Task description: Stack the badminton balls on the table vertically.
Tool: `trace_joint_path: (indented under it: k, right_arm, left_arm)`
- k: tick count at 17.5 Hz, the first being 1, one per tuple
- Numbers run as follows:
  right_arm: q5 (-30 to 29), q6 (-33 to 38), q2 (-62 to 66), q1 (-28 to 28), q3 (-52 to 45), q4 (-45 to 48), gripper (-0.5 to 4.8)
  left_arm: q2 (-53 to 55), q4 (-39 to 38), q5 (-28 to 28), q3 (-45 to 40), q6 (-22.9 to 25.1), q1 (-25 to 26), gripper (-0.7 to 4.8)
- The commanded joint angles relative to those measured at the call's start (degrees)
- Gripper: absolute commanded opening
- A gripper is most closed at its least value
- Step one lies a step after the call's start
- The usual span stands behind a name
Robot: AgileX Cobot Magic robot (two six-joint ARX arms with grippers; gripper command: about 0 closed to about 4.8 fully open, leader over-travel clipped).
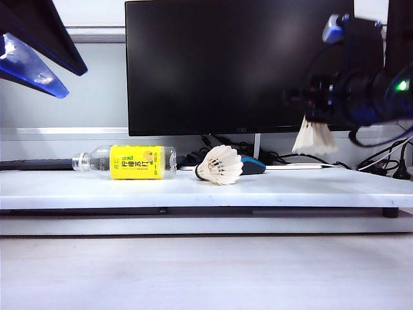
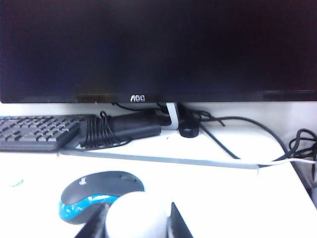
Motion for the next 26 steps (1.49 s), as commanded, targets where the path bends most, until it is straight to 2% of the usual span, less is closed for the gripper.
trace_joint_path:
  k: [1, 7, 16, 18, 22, 23, 24, 26]
  right_arm:
    - [0.2, 0.0, 4.4, 0.0, 2.2, 3.9, 1.03]
    - [0.1, 0.4, 7.3, 0.0, 5.9, 1.0, 1.03]
    - [0.1, 0.3, 10.1, 0.0, 6.3, 0.8, 1.08]
    - [0.1, 0.3, 10.1, 0.0, 6.3, -0.3, 1.27]
    - [0.0, 0.3, 10.1, 0.0, 6.3, -2.6, 1.27]
    - [0.0, 0.3, 10.1, 0.0, 6.3, -2.6, 1.31]
    - [0.0, 0.4, 10.1, 0.0, 6.3, -2.6, 1.94]
    - [0.0, 0.4, 10.1, 0.0, 6.3, -2.6, 1.94]
  left_arm:
    - [-0.1, 1.6, 0.4, 0.3, -0.2, 0.0, 2.47]
    - [-0.1, 3.6, 0.3, 0.3, -0.2, 0.0, 2.47]
    - [0.0, 3.8, 0.4, 0.3, -0.1, 0.0, 2.47]
    - [0.0, 3.8, 0.4, 0.3, -0.1, 0.0, 2.47]
    - [0.0, 3.7, 0.4, 0.3, -0.1, 0.0, 2.47]
    - [0.0, 3.7, 0.4, 0.3, -0.1, 0.0, 2.47]
    - [0.0, 3.7, 0.4, 0.3, -0.1, 0.0, 2.47]
    - [0.0, 3.7, 0.4, 0.3, -0.1, 0.0, 2.47]
